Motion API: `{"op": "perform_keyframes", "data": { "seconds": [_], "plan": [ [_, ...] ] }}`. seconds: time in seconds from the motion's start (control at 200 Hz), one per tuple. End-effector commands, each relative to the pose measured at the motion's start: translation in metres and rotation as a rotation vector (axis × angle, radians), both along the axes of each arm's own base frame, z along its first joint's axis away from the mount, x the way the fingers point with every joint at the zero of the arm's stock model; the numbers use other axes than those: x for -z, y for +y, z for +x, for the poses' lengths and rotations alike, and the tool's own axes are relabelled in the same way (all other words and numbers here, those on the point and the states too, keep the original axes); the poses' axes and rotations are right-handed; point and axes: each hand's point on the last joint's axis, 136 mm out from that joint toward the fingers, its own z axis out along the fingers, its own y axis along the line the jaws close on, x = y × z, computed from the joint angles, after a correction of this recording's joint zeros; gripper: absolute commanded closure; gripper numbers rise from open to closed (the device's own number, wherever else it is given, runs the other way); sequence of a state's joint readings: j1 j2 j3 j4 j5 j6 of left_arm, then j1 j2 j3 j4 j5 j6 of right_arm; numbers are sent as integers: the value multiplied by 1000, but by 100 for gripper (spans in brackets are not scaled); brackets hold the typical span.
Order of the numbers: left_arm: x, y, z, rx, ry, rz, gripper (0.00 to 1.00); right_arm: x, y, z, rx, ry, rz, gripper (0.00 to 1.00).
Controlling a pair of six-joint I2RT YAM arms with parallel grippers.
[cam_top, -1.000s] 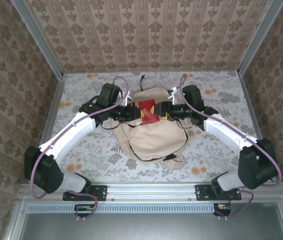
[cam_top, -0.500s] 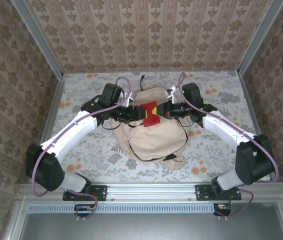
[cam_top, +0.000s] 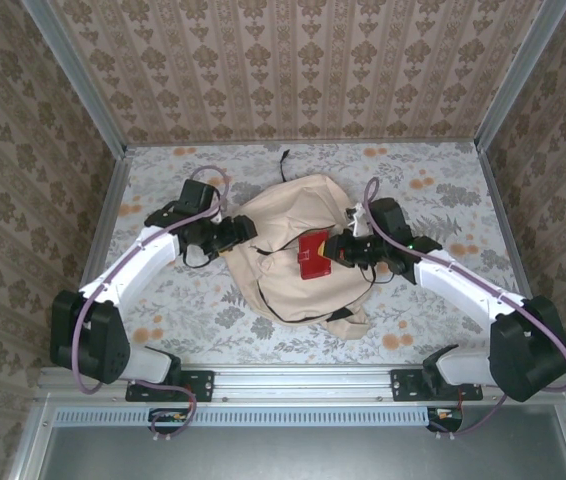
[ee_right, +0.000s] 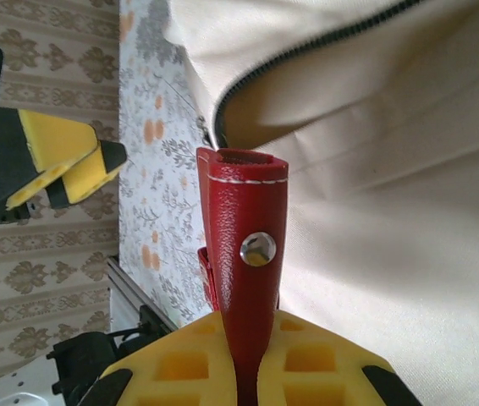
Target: Pack the student bag
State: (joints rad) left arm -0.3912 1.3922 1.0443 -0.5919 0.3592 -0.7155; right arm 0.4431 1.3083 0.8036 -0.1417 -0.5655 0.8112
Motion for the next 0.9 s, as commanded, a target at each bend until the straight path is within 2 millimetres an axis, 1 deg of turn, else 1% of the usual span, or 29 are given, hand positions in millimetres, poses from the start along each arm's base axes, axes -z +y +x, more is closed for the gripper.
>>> {"op": "perform_keyframes", "data": {
  "seconds": [0.0, 0.11, 0.15, 0.16, 0.175, 0.295, 0.445, 0.47, 0.53, 0.585, 0.695, 0.755, 0.835, 0.895],
  "plan": [
    [-4, 6, 2, -39, -24, 14, 25, 14, -1, 5, 59, 35, -38, 97],
    [0, 6, 2, -41, -17, 14, 25, 19, 1, 19, 107, 36, -41, 97],
    [2, 7, 2, -43, -12, 15, 25, 14, 2, 25, 123, 20, -29, 97],
    [2, 6, 2, -43, -11, 14, 25, 20, 3, 26, 125, 35, -36, 97],
    [2, 6, 2, -43, -10, 14, 25, 22, 4, 29, 129, 37, -35, 97],
    [6, 5, 2, -47, -1, 2, 25, 19, 6, 48, 187, 18, -23, 97],
    [9, 0, 3, -48, 12, -18, 25, 23, -3, 72, 338, 17, -11, 97],
    [9, 0, 3, -50, 15, -19, 25, 25, -5, 75, 372, 25, 3, 97],
    [9, -2, 3, -48, 19, -28, 25, 22, -6, 84, 451, 15, 87, 98],
    [10, -3, 3, -45, 23, -31, 25, 24, -11, 90, 520, 19, 124, 97],
    [13, -6, 2, -44, 34, -36, 25, 32, -24, 98, 637, 19, 105, 97],
    [17, -8, 1, -42, 43, -42, 25, 35, -28, 103, 685, 12, 110, 97],
    [20, -12, 1, -39, 54, -50, 25, 37, -26, 110, 723, 6, 109, 96],
    [24, -15, -1, -33, 64, -53, 25, 38, -18, 116, 730, 13, 154, 96]
  ]
}}
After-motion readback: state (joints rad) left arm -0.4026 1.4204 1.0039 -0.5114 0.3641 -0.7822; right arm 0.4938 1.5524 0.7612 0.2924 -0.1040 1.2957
